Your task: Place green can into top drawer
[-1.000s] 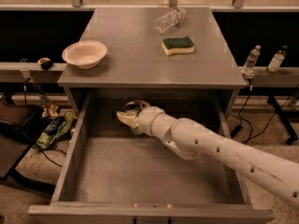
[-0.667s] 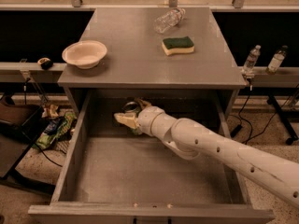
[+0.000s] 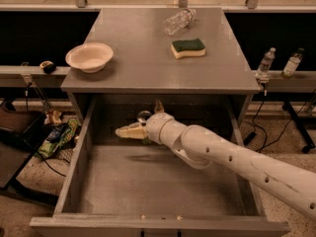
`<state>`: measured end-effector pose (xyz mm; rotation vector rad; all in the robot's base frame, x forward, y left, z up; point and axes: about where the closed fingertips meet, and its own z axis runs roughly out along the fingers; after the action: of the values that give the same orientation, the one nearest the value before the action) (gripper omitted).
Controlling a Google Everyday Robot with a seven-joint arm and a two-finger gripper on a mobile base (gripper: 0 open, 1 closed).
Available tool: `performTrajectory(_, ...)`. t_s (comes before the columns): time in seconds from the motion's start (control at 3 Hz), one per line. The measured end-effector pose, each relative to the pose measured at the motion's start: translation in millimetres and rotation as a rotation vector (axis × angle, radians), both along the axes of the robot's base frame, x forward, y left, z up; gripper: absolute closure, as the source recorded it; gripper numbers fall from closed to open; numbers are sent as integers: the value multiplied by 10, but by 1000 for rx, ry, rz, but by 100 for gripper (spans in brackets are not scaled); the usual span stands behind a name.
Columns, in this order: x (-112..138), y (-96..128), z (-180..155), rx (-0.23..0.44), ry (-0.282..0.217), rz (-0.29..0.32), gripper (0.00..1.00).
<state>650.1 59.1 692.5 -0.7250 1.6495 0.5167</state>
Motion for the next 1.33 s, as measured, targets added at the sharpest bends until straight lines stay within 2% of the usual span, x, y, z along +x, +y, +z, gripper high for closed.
performTrajectory(0.33,-112,-65,155,-45,12,-20,0)
performTrajectory(0.67,-690,-138,-224,-99,239,2,0)
performTrajectory(1.0,-1776,-108,-696,-142,640,78,0)
performTrajectory(1.33,-1983,-146,-749,-168,697,92,0)
